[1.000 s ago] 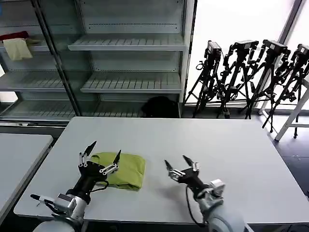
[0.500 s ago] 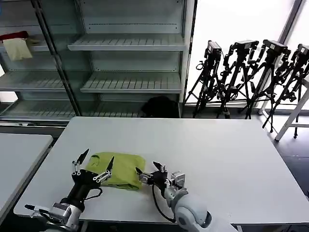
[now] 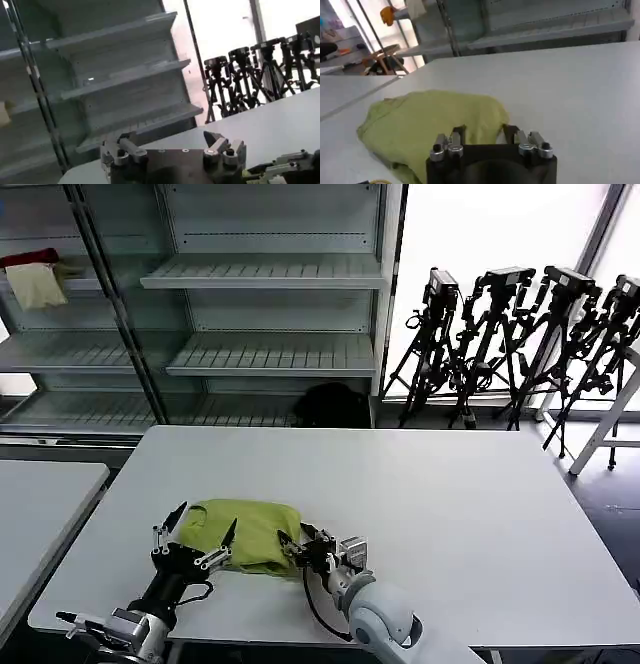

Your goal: Fold and organize the clothes.

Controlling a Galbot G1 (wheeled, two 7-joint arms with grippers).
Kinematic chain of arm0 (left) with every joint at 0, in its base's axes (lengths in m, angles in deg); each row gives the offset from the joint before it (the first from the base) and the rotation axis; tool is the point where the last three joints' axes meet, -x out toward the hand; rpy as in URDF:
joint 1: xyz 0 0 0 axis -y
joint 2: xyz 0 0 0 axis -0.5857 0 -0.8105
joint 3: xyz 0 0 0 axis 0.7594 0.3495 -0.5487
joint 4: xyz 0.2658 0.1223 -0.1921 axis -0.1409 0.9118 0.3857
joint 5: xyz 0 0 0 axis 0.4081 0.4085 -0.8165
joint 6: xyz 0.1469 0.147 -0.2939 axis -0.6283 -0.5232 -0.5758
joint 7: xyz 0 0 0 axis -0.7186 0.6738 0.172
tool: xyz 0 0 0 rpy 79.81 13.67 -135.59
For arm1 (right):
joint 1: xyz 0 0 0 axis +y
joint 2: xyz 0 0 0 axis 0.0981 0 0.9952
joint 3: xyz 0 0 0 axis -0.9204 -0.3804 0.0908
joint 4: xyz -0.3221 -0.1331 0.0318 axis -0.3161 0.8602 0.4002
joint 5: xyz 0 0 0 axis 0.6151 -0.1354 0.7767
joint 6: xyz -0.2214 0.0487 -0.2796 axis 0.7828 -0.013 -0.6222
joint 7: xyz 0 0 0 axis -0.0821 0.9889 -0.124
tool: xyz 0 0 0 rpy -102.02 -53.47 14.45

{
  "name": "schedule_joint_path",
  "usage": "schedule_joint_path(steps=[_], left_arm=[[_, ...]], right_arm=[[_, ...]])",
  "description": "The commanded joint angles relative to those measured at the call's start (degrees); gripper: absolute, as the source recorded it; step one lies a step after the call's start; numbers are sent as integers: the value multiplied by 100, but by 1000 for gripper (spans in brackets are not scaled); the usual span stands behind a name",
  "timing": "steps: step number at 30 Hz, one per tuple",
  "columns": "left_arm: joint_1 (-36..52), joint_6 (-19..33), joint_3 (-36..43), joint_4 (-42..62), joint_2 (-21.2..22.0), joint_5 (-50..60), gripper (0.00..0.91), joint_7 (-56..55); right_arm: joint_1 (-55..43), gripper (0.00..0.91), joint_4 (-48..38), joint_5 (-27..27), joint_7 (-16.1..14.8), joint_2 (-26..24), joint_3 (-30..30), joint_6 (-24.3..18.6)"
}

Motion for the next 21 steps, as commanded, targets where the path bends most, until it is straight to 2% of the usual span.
schedule_joint_path(steps=[1,5,13,17,21], left_arm=[[-49,10,-3,29,53,4,907,88],[-53,20,-17,30,48,2,907,89],[-108,51,-37,32,47,19,907,75],[-109,76,-49,39,51,30,907,64],[-135,90,-21,40,81,53,907,56]], right_arm=[[-32,91,-81,116,16,68,-61,-64],[-49,0,-59,249,-31,58,-37,-140],[-31,0,127,333,-21,-75,45,-240],[33,0,475,325,-46,-407,311,-250],[397,0,1004,297,-123,-998,725,-198]])
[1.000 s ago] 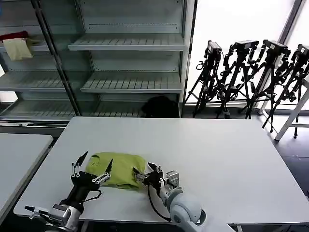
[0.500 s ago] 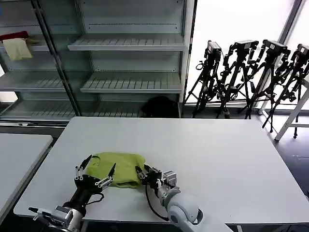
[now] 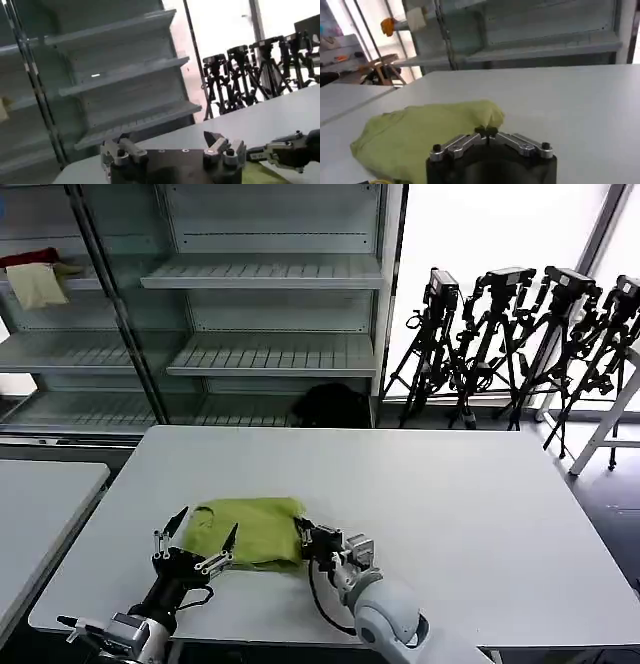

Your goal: Fold and organize the clothes.

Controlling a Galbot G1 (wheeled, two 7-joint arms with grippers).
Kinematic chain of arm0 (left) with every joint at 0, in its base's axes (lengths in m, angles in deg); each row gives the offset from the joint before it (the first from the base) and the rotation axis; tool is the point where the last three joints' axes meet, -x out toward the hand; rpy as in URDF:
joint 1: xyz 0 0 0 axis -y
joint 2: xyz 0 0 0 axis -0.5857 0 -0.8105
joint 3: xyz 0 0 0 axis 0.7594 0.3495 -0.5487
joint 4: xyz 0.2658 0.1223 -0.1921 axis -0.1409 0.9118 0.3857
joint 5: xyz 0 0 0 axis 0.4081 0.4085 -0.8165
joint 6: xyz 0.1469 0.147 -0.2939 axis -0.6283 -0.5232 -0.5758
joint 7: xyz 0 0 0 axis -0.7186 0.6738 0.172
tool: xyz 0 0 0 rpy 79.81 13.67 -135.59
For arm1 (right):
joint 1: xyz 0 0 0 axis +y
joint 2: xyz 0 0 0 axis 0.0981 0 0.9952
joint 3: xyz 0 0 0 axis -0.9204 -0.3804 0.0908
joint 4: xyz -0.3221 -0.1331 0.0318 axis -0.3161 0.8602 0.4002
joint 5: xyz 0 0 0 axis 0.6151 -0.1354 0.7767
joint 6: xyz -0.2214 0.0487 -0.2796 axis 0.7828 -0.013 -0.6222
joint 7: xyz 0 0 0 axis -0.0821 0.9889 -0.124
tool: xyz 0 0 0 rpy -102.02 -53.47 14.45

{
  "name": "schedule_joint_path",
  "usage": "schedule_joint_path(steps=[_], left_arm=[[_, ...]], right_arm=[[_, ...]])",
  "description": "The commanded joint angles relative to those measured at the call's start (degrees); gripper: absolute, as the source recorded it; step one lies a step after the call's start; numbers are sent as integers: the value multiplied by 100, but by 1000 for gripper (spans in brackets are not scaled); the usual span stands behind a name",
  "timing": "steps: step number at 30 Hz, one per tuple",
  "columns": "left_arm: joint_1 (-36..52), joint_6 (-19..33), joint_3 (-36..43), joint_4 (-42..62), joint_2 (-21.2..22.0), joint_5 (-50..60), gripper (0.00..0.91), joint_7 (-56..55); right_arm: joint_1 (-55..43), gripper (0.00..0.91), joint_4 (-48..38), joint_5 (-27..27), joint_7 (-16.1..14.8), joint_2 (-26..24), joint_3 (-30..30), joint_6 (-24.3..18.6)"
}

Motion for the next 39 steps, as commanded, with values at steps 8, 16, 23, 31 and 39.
schedule_joint_path(steps=[8,16,23,31,39], left_arm=[[-22,46,90,35,52,51,907,8],[-43,25,88,12,75,63,907,7],[-70,32,37,-6,60,61,907,0],[-74,35,88,8,84,73,907,-13],[-62,40,108,36,74,80,907,-18]], right_arm=[[939,50,613,76,-423,-1924,1722,-283],[882,907,-437,2280,-278,-1955,1792,501],[1229,907,-139,2304,-143,-2042,2253,747],[1816,907,916,1484,-353,-2317,3604,-326],[1750,907,1159,459,-627,-2316,4191,-845]])
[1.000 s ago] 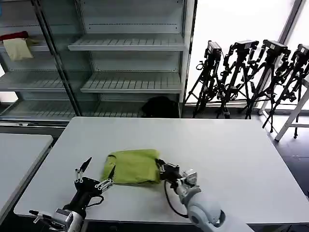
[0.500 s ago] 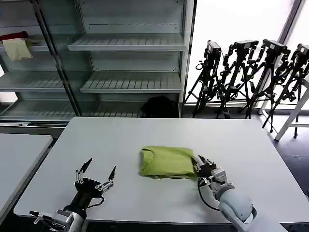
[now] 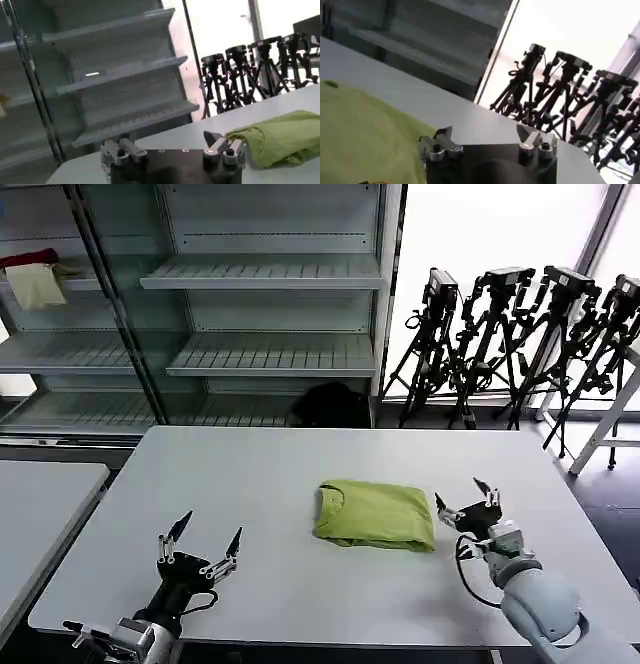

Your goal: Fold and organize the clothes.

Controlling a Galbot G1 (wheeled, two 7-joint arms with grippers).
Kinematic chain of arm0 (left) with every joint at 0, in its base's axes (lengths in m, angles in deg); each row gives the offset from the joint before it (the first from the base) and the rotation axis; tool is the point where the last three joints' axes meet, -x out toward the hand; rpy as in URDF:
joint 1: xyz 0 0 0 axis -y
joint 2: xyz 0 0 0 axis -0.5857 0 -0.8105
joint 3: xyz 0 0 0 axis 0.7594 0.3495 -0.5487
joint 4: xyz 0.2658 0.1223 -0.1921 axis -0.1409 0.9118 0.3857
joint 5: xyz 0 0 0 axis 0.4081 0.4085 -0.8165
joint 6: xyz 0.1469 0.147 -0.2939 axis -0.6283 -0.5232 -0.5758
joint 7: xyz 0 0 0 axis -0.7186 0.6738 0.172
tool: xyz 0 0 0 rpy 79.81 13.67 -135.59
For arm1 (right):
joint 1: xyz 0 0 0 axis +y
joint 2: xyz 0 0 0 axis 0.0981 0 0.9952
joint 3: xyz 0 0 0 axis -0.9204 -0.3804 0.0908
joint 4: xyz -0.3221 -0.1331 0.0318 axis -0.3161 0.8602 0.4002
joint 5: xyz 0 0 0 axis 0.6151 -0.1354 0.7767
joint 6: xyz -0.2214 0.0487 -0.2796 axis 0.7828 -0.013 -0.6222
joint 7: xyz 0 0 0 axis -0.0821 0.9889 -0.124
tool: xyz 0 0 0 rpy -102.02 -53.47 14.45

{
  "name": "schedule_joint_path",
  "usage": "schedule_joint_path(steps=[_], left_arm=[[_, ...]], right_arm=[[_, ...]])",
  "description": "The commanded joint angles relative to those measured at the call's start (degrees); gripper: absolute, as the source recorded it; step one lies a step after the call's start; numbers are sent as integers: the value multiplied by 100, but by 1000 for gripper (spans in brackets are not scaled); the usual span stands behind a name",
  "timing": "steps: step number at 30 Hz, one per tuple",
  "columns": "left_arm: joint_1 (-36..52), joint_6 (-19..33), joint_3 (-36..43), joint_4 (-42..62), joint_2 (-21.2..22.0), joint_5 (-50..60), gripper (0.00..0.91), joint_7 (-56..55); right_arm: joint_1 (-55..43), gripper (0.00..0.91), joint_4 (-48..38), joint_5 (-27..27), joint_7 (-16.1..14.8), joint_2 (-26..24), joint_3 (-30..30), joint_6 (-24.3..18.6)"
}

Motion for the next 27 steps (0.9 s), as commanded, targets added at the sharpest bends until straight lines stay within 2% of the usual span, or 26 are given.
schedule_joint_path(steps=[1,2,4,5,6,9,13,16,17,18,27], left_arm=[[-12,10,4,28,-9,5,907,-2],[-11,12,5,27,-7,7,907,-2],[-6,14,28,17,-1,12,907,3],[-1,14,37,17,1,15,907,5],[-2,15,43,17,2,27,907,6],[-20,17,35,10,-22,38,907,11],[-64,34,-7,19,-48,33,907,7],[-64,45,7,23,-31,46,907,8],[-63,47,17,27,-26,47,907,9],[-61,47,29,30,-20,56,907,9],[-53,69,56,99,-14,102,907,13]], right_arm=[[86,907,511,-1055,-232,30,983,-891],[15,907,525,-1155,-204,109,847,-984],[-226,907,497,-1339,76,530,84,-1420],[-266,907,487,-1346,92,617,-29,-1447],[-438,907,387,-1495,191,948,-518,-1558],[-695,907,108,-1879,586,1630,-1290,-1562],[-885,907,-441,-1899,682,2155,-2199,-1598],[-1043,907,-658,-2055,980,2434,-2479,-1358],[-1115,907,-703,-2285,1198,2509,-2519,-1067],[-1191,907,-764,-2309,1298,2575,-2544,-992],[-1298,907,-709,-2338,1625,2598,-2620,-462]])
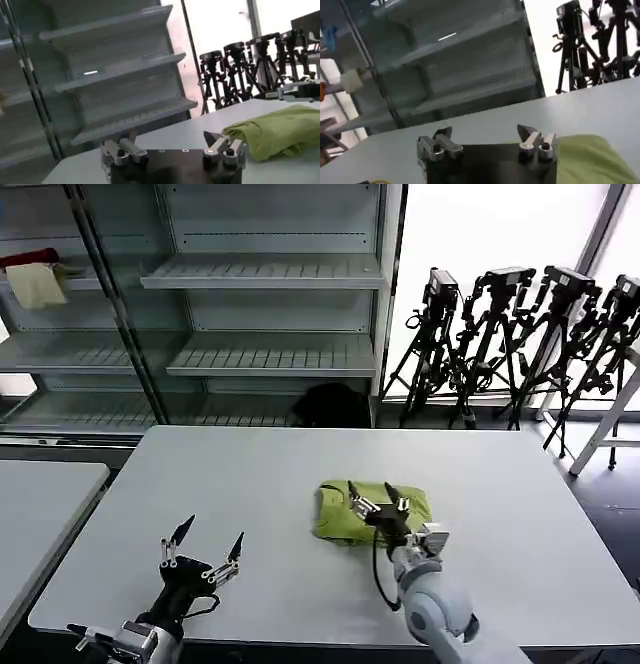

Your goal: Fold and organize the clothes.

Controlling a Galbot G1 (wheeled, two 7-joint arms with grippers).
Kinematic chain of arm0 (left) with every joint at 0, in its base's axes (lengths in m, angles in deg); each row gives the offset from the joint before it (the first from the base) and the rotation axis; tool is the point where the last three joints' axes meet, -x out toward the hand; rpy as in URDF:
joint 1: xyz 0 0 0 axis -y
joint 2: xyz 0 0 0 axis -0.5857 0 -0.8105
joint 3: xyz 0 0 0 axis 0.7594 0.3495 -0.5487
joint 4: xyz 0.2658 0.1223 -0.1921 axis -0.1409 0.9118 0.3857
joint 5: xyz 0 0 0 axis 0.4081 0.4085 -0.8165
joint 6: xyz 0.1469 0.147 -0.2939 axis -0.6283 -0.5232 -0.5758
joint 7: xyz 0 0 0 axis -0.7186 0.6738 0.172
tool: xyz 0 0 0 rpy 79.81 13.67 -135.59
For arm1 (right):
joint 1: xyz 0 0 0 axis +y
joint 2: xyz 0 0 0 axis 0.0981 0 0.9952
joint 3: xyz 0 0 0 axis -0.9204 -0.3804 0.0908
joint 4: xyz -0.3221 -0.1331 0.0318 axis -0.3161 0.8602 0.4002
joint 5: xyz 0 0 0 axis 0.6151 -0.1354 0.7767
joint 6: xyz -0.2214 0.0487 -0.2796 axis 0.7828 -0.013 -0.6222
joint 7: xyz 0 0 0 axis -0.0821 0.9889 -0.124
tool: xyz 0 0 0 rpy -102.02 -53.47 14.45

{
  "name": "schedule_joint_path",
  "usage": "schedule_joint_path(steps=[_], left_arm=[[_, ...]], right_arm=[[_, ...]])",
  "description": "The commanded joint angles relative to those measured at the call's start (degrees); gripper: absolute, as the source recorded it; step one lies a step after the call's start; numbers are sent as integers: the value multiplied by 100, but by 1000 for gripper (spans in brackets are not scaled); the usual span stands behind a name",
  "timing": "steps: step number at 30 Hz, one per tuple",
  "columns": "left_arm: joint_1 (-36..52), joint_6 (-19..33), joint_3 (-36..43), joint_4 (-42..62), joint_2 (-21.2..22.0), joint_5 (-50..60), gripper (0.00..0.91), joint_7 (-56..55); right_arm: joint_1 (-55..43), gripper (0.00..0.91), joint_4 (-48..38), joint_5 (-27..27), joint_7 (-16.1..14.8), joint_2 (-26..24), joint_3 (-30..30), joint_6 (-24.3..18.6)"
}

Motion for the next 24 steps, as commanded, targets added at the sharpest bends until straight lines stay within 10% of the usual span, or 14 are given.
schedule_joint_path(steps=[1,11,24], left_arm=[[-8,-3,-2,17,-17,13,907,4],[-32,-4,-5,-2,-20,28,907,4],[-88,-6,-62,-87,-26,26,907,3]], right_arm=[[-260,907,-154,-400,680,486,-661,579],[-111,907,200,-409,1608,243,-649,2007],[-264,907,-26,-61,1381,255,-611,2027]])
